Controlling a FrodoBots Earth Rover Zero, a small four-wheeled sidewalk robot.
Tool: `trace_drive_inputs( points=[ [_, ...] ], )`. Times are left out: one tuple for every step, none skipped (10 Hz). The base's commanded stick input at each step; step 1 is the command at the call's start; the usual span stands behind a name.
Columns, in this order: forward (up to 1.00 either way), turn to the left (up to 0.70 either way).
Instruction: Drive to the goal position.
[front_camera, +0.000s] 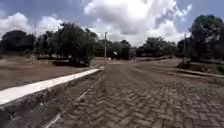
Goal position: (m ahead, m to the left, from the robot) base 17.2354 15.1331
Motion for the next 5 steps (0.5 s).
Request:
trace_drive_inputs(
  points=[
    [0.70, -0.11],
    [0.70, 0.00],
    [0.70, -0.08],
    [0.70, -0.21],
    [0.70, 0.00]
  ],
)
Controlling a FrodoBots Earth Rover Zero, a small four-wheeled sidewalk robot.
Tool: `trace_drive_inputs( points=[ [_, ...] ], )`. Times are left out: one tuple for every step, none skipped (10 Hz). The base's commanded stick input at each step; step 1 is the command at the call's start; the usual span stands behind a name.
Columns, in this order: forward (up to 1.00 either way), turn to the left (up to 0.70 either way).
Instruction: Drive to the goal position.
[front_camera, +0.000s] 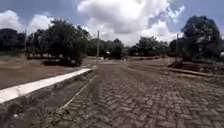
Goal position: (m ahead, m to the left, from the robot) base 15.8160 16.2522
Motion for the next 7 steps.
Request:
trace_drive_inputs(
  points=[
    [0.70, 0.00],
    [0.70, 0.00],
    [0.70, 0.00],
    [0.70, 0.00],
    [0.70, 0.00],
    [0.70, 0.00],
    [0.70, 0.00]
  ],
)
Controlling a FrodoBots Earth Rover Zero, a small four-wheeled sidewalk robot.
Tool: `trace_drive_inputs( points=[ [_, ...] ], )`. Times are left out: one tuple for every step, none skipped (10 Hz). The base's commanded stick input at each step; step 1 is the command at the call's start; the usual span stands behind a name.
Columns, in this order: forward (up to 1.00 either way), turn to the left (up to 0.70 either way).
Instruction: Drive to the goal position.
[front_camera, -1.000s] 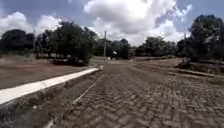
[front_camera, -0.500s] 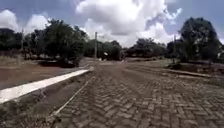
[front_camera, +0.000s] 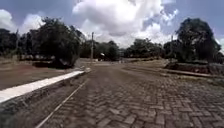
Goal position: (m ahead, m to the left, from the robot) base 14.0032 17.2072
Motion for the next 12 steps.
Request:
trace_drive_inputs(
  points=[
    [0.70, 0.00],
    [0.70, 0.00],
    [0.70, 0.00],
    [0.70, 0.00],
    [0.70, 0.00],
    [0.70, 0.00],
    [0.70, 0.00],
    [0.70, 0.00],
    [0.70, 0.00],
    [0.70, 0.00],
    [0.70, 0.00],
    [0.70, 0.00]
  ],
)
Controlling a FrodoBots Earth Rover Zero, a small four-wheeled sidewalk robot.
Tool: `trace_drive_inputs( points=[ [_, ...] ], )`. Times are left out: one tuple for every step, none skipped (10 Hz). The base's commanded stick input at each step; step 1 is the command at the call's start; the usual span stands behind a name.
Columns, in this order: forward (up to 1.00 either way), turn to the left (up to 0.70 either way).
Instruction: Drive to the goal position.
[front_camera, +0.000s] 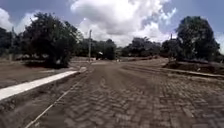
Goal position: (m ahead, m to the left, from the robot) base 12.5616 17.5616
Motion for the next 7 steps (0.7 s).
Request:
trace_drive_inputs(
  points=[
    [0.70, 0.00],
    [0.70, 0.00],
    [0.70, 0.00],
    [0.70, 0.00],
    [0.70, 0.00],
    [0.70, 0.00],
    [0.70, 0.00]
  ],
)
